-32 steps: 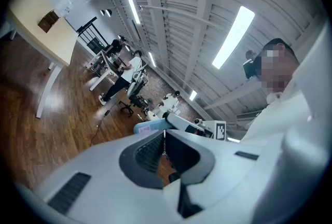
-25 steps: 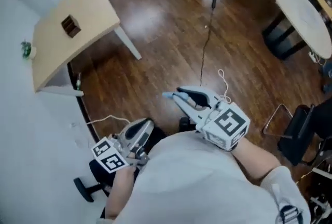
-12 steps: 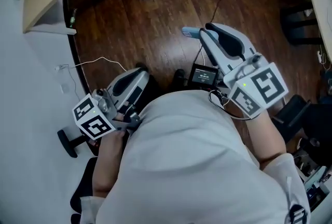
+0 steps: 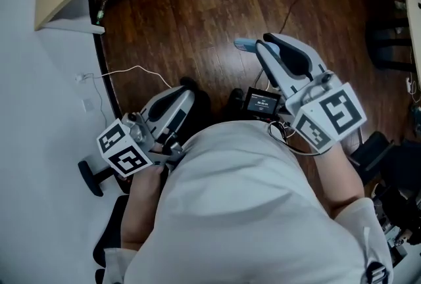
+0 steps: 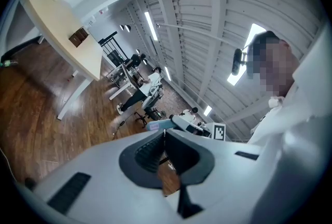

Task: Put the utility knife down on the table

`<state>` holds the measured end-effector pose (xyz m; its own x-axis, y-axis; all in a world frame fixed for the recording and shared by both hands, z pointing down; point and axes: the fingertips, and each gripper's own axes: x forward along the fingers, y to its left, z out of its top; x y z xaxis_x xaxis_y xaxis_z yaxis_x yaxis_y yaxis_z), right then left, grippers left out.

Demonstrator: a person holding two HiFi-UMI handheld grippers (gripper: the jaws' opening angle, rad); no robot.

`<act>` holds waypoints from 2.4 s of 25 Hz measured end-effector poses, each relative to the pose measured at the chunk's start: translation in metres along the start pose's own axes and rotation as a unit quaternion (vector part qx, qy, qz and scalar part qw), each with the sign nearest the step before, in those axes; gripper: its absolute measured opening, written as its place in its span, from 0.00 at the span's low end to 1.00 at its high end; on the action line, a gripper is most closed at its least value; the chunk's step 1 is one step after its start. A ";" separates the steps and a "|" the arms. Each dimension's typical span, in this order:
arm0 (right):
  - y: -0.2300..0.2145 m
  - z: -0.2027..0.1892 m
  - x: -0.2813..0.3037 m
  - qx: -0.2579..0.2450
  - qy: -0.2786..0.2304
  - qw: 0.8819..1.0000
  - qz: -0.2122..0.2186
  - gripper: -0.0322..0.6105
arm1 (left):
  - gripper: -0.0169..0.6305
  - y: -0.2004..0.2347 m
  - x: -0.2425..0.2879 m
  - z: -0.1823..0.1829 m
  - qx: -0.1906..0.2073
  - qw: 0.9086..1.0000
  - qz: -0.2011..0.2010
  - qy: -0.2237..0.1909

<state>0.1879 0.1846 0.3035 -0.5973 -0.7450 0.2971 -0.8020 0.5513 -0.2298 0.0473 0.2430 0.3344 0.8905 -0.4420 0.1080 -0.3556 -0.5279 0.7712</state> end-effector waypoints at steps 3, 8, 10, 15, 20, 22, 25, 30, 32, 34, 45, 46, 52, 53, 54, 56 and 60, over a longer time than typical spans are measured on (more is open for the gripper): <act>0.011 0.011 0.035 -0.003 0.005 1.000 0.004 0.16 | 0.03 0.019 -0.014 0.026 -0.004 1.000 0.000 -0.003; 0.028 0.029 0.082 -0.016 0.009 1.000 0.007 0.16 | 0.03 0.047 -0.036 0.059 -0.008 1.000 -0.002 -0.012; 0.038 0.040 0.117 -0.023 0.015 1.000 0.007 0.16 | 0.03 0.072 -0.051 0.082 -0.018 1.000 -0.001 -0.017; 0.057 0.059 0.162 -0.034 0.021 0.999 0.007 0.16 | 0.03 0.095 -0.077 0.111 -0.026 0.999 -0.005 -0.023; 0.067 0.060 0.170 -0.045 0.021 0.999 0.018 0.16 | 0.03 0.100 -0.086 0.106 -0.024 1.000 -0.001 -0.018; 0.068 0.061 0.174 -0.052 0.017 0.998 0.022 0.16 | 0.03 0.103 -0.088 0.106 -0.025 0.999 0.003 -0.022; 0.063 0.072 0.198 -0.056 0.019 0.998 0.026 0.16 | 0.03 0.117 -0.085 0.129 -0.023 0.999 0.006 -0.026; 0.038 0.085 0.257 -0.057 0.029 0.997 0.037 0.16 | 0.03 0.156 -0.069 0.176 -0.022 0.999 0.014 -0.031; 0.023 0.088 0.278 -0.058 0.034 0.997 0.049 0.16 | 0.03 0.170 -0.059 0.195 -0.018 0.999 0.024 -0.041; 0.007 0.093 0.302 -0.056 0.041 0.996 0.062 0.16 | 0.03 0.186 -0.049 0.216 -0.021 0.997 0.038 -0.056; -0.073 0.149 0.423 -0.078 0.057 0.987 0.128 0.16 | 0.03 0.249 0.029 0.336 -0.019 0.993 0.074 -0.094; -0.079 0.150 0.428 -0.079 0.057 0.987 0.130 0.16 | 0.03 0.252 0.035 0.342 -0.017 0.993 0.076 -0.093; -0.093 0.155 0.458 -0.078 0.059 0.986 0.138 0.16 | 0.03 0.274 0.052 0.365 -0.021 0.993 0.085 -0.085; -0.093 0.155 0.462 -0.077 0.061 0.985 0.139 0.16 | 0.03 0.278 0.052 0.368 -0.026 0.993 0.085 -0.084; -0.091 0.155 0.466 -0.079 0.063 0.985 0.140 0.16 | 0.03 0.282 0.052 0.370 -0.031 0.993 0.084 -0.083; -0.090 0.159 0.477 -0.084 0.061 0.985 0.139 0.16 | 0.03 0.291 0.052 0.379 -0.034 0.993 0.080 -0.079; -0.080 0.161 0.525 -0.081 0.061 0.988 0.117 0.16 | 0.03 0.330 0.034 0.411 -0.029 0.996 0.060 -0.067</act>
<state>-0.0608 -0.3112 0.3291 -0.7546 -0.5452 0.3652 -0.6270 0.7632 -0.1564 -0.1564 -0.2444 0.3349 0.7957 -0.5936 0.1206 -0.4366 -0.4241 0.7934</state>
